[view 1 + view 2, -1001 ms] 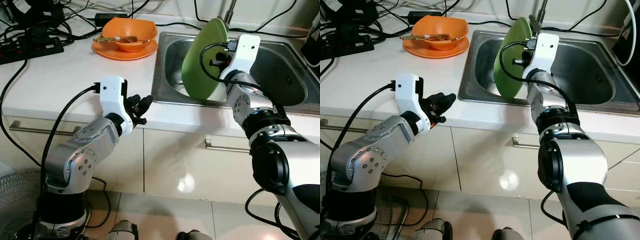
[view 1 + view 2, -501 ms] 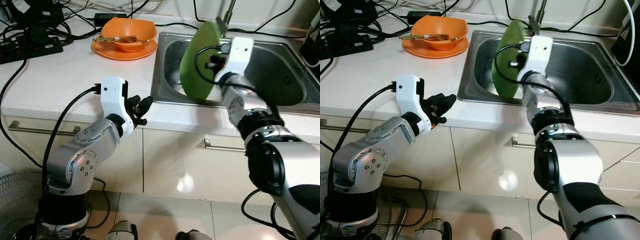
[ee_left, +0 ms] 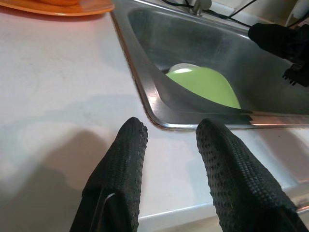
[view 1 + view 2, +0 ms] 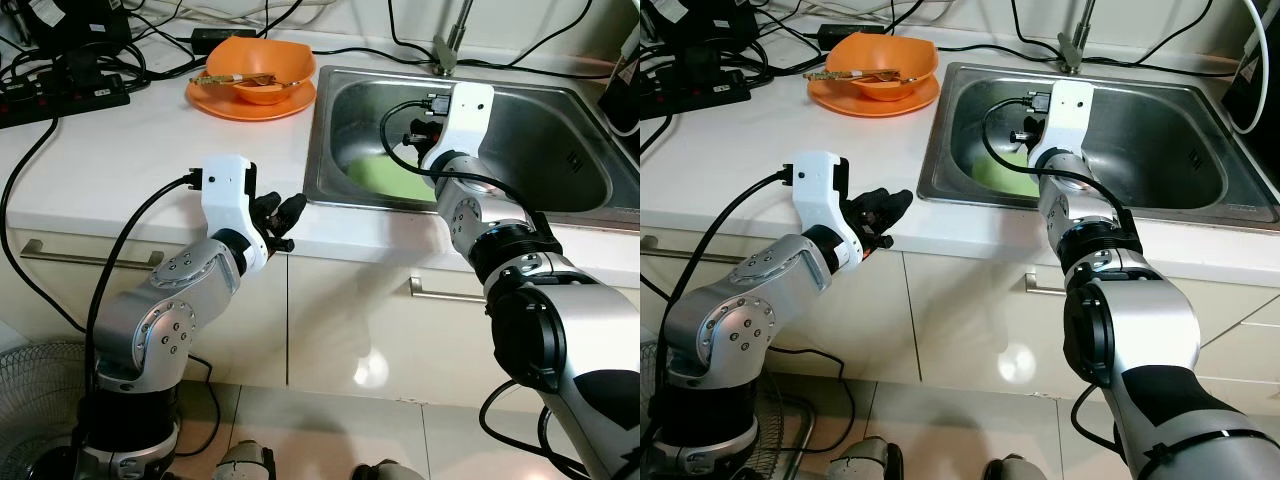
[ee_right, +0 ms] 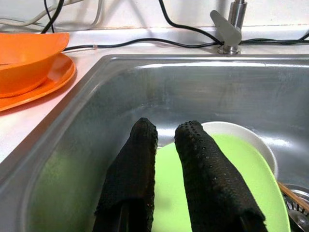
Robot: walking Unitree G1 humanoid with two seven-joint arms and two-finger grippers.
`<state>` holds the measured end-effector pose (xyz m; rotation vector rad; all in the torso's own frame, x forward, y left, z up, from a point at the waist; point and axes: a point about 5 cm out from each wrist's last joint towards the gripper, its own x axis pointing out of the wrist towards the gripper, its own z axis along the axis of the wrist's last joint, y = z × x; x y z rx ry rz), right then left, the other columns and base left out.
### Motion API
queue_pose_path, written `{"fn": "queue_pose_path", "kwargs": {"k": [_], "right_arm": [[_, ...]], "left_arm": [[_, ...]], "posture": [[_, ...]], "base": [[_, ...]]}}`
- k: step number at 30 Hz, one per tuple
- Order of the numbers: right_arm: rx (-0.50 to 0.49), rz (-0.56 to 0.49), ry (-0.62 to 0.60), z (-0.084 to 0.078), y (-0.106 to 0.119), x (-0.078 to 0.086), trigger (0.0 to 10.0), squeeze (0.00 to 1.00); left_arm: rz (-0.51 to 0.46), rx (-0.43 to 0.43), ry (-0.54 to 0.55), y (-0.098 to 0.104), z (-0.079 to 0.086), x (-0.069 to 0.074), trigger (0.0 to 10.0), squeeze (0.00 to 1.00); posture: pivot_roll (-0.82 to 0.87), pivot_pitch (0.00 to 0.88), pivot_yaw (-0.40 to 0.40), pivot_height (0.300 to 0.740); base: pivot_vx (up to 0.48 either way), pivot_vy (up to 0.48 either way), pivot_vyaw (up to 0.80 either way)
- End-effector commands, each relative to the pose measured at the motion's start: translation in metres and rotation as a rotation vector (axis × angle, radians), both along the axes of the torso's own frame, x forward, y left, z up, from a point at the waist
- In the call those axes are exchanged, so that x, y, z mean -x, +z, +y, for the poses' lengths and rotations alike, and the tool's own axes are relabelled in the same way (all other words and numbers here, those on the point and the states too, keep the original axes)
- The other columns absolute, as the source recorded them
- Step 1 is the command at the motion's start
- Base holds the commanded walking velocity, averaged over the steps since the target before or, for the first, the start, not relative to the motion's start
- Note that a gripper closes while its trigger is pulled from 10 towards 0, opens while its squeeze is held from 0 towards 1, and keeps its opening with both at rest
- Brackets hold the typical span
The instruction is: Kitchen organization
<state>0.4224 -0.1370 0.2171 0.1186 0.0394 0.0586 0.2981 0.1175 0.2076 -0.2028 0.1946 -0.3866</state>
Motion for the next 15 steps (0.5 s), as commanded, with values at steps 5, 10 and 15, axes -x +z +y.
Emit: {"fn": "queue_pose_path", "kwargs": {"k": [5,10,15], "right_arm": [[-0.009,-0.071,0.031,0.006,0.014,-0.001,10.0,0.00],[-0.006,-0.223,0.125,0.021,0.035,0.000,10.0,0.00],[-0.012,-0.298,0.153,0.023,0.038,0.003,10.0,0.00]], "left_arm": [[-0.054,-0.015,0.036,0.005,0.001,-0.001,10.0,0.00],[-0.148,-0.045,0.165,0.011,0.013,-0.010,10.0,0.00],[-0.247,-0.104,0.264,0.017,0.020,-0.014,10.0,0.00]], "posture": [[0.16,0.085,-0.056,0.718],[0.14,0.080,-0.057,0.718],[0.12,0.076,-0.060,0.718]], "base": [[0.000,0.000,0.00],[0.000,0.000,0.00],[0.000,0.000,0.00]]}}
